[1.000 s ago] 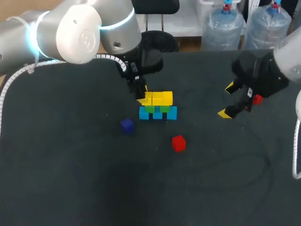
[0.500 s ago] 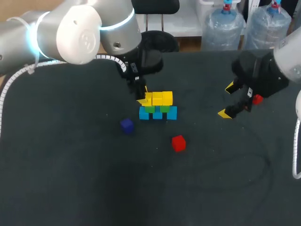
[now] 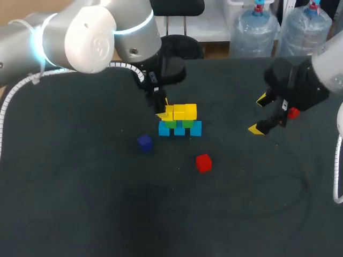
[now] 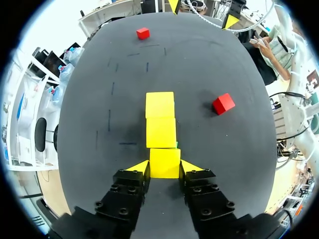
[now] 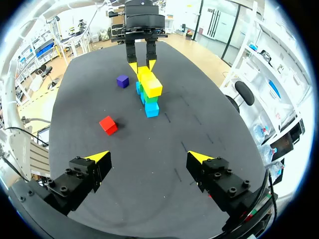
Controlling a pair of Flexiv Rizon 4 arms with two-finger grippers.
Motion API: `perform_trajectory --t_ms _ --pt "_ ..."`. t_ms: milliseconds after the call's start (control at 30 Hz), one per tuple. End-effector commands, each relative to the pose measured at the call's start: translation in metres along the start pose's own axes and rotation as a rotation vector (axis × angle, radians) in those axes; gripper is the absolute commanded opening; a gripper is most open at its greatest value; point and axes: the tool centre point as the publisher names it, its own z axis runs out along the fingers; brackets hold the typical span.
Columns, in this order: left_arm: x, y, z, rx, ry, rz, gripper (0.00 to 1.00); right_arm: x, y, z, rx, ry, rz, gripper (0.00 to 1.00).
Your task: Place the blue cubes, place green cubes on the blue cubes, place the yellow cubes on the green cubes, then place the red cubes on the yellow cubes, and place purple cube on the red cubes.
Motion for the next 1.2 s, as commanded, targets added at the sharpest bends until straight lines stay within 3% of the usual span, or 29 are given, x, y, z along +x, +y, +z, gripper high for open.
perform_trajectory --t_ms 33,200,500,567,667,1200 --pt "-0.001 0.003 0.001 0.005 0.009 -0.004 0.43 0.000 -0.001 0.001 -0.002 -0.002 -0.001 1.00" --pt "-0.001 0.003 0.001 0.006 0.011 -0.005 0.53 0.000 -0.001 0.001 -0.002 -0.002 -0.001 1.00" --pt "-0.001 0.003 0.001 0.005 0.012 -0.004 0.59 0.000 -0.001 0.001 -0.002 -0.002 -0.001 1.00" --pt "-0.002 0.003 0.000 0.004 0.011 -0.004 0.80 0.000 -0.001 0.001 -0.002 -0.002 -0.001 1.00" --pt "-0.002 0.003 -0.003 -0.001 0.011 0.000 0.89 0.000 -0.001 0.001 -0.002 -0.002 -0.001 1.00" --pt "-0.004 0.000 -0.035 -0.061 -0.003 0.039 0.89 0.000 -0.001 0.001 -0.002 -0.002 -0.001 1.00"
